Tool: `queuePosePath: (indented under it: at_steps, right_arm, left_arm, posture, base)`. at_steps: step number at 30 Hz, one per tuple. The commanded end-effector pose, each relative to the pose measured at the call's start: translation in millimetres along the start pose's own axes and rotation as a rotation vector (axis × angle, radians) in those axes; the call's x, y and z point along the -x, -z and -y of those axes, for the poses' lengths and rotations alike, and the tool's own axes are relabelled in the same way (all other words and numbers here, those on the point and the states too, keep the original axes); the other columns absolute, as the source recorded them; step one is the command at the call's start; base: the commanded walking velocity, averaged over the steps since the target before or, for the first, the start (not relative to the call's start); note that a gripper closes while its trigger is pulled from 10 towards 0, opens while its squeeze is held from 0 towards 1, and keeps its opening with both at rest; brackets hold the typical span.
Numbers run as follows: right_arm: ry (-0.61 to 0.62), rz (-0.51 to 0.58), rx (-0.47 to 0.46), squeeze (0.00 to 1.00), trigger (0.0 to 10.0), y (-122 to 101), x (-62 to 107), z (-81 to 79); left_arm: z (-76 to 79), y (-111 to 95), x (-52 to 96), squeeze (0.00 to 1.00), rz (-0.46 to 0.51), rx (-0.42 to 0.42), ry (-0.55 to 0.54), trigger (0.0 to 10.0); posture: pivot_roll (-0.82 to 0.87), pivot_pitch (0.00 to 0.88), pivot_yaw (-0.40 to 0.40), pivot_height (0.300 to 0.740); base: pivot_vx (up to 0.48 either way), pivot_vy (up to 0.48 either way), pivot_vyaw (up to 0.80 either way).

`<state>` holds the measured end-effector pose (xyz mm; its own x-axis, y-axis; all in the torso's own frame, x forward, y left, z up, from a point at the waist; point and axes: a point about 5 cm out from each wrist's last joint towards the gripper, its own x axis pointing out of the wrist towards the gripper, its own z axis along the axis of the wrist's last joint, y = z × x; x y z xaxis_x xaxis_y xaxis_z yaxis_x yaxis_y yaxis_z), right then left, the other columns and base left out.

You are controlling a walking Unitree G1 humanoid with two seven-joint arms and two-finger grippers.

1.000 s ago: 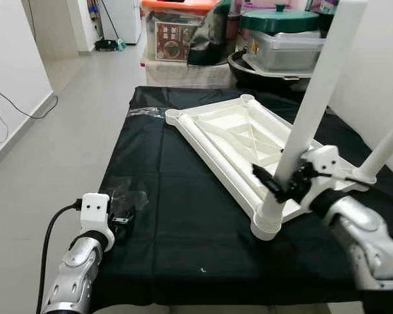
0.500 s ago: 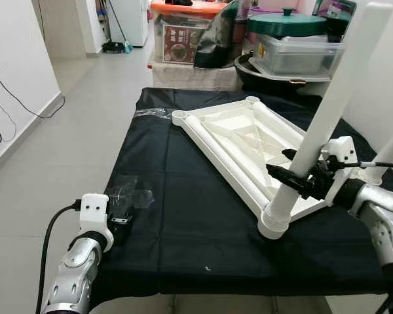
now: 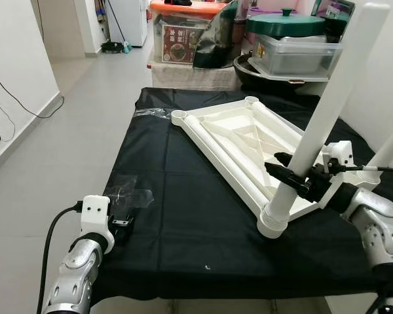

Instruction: Building children table

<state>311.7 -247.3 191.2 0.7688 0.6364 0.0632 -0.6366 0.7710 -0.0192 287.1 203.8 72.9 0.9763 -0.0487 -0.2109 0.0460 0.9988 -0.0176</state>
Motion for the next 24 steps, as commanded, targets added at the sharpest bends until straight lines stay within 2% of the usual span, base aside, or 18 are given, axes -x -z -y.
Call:
queuePosePath:
  at_steps: [1, 5, 9, 12, 14, 15, 17, 18, 19, 21, 24]
  right_arm:
    - [0.075, -0.052, -0.060, 0.00, 0.0, 24, 0.5, -6.0]
    - [0.248, -0.119, -0.088, 0.00, 0.0, 47, -5.2, -22.8]
    - [0.327, -0.138, -0.094, 0.00, 0.0, 53, -7.3, -27.8]
    - [0.702, -0.319, -0.075, 0.00, 0.0, 78, -9.0, -49.5]
    - [0.702, -0.319, -0.075, 0.00, 0.0, 78, -9.0, -49.5]
    - [0.802, -0.367, -0.102, 0.00, 0.0, 85, -9.6, -61.2]
    - [0.913, -0.388, -0.180, 0.00, 0.0, 86, -15.0, -79.2]
    - [0.913, -0.388, -0.180, 0.00, 0.0, 86, -15.0, -79.2]
    - [0.958, -0.378, -0.214, 0.00, 0.0, 82, -18.1, -82.6]
    - [1.017, -0.361, -0.220, 0.00, 0.0, 75, -20.0, -80.0]
    - [1.040, -0.358, -0.227, 0.00, 0.0, 72, -19.3, -77.3]
  left_arm:
    - [1.2, 0, -0.7, 0.00, 0.000, -0.010, 0.008, 10.0]
    - [-0.7, 0, -0.1, 0.00, 0.000, -0.011, 0.004, 10.0]
    - [-1.8, 0, -0.1, 0.00, 0.001, -0.012, 0.002, 10.0]
    - [-3.6, -1, -0.4, 0.00, 0.003, -0.013, -0.003, 10.0]
    - [-3.6, -1, -0.4, 0.00, 0.003, -0.013, -0.003, 10.0]
    - [-2.8, -1, -0.6, 0.00, 0.003, -0.011, -0.002, 10.0]
    - [-1.5, -1, -1.3, 0.00, 0.003, -0.013, 0.003, 10.0]
    - [-1.5, -1, -1.3, 0.00, 0.003, -0.013, 0.003, 10.0]
    - [-1.5, -2, -1.8, 0.00, 0.004, -0.013, 0.003, 10.0]
    - [-2.3, -2, -2.6, 0.00, 0.004, -0.012, -0.001, 10.0]
    - [-2.3, -2, -2.8, 0.00, 0.005, -0.012, -0.001, 10.0]
  posture:
    - [0.11, 0.000, -0.068, 0.740]
    - [0.12, 0.000, -0.068, 0.740]
    - [0.12, 0.000, -0.068, 0.740]
    - [0.11, 0.000, -0.058, 0.740]
    - [0.11, 0.000, -0.058, 0.740]
    - [0.11, 0.000, -0.061, 0.740]
    - [0.11, 0.000, -0.059, 0.740]
    - [0.11, 0.000, -0.059, 0.740]
    - [0.11, 0.000, -0.056, 0.740]
    - [0.11, 0.000, -0.058, 0.740]
    - [0.11, 0.000, -0.059, 0.740]
  base:
    - [0.000, 0.000, 0.00]
    - [0.000, 0.000, 0.00]
    - [0.000, 0.000, 0.00]
    - [0.000, 0.000, 0.00]
    - [0.000, 0.000, 0.00]
    - [0.000, 0.000, 0.00]
    - [0.000, 0.000, 0.00]
    - [0.000, 0.000, 0.00]
    - [0.000, 0.000, 0.00]
    - [0.000, 0.000, 0.00]
    - [0.000, 0.000, 0.00]
